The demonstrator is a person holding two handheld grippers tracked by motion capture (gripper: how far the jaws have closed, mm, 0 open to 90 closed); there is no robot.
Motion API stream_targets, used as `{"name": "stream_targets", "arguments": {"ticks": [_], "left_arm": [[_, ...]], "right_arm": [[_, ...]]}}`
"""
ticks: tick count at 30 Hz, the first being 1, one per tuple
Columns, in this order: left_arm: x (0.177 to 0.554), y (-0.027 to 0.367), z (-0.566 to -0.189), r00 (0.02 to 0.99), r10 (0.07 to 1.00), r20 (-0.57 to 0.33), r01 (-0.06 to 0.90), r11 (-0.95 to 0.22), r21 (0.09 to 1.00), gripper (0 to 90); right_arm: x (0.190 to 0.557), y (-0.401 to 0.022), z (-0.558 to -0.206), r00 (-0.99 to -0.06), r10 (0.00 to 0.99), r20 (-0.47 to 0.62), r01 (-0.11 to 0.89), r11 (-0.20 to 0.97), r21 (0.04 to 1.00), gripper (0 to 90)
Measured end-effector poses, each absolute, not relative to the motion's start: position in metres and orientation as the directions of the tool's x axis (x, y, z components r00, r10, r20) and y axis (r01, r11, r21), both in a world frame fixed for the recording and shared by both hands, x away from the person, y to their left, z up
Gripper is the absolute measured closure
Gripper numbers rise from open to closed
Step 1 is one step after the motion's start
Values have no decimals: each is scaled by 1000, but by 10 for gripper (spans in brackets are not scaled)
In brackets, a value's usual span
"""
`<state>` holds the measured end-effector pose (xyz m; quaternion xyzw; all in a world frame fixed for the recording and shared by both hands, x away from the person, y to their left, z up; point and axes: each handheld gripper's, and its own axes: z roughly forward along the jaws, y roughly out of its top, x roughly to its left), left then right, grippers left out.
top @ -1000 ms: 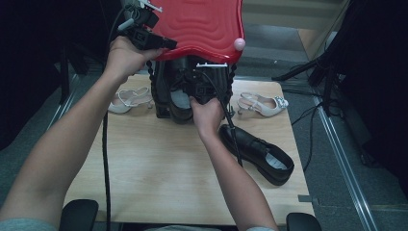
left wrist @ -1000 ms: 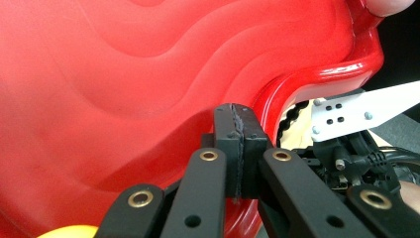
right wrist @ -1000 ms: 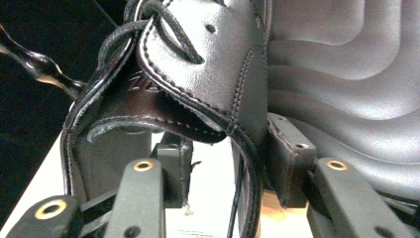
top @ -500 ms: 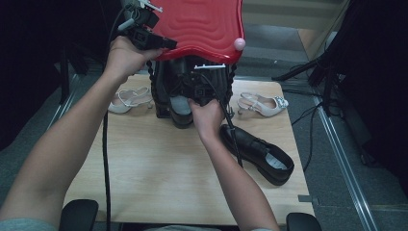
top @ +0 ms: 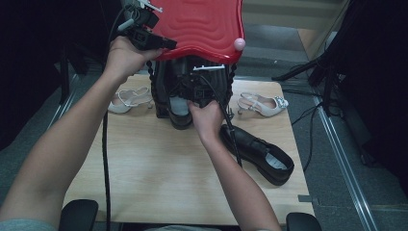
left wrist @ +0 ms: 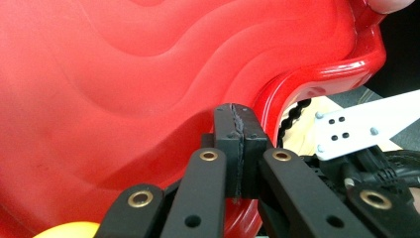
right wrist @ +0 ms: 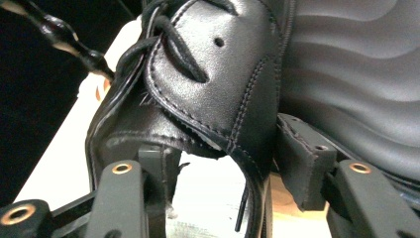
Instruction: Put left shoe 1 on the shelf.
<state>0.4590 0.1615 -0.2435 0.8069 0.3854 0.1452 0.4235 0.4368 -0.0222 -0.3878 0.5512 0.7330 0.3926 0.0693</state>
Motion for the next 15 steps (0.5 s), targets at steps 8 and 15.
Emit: {"name": "stream_targets", "arguments": {"ticks": [8, 15], "left_arm": [[459, 162, -243, 660, 745, -92, 500, -345, 795, 900], [459, 161, -243, 660, 746, -90, 499, -345, 795, 900]], "right_arm": [[436, -23, -387, -390, 857, 337, 761, 94, 642, 437], [437, -25, -388, -395, 866, 307, 769, 129, 626, 450]]}}
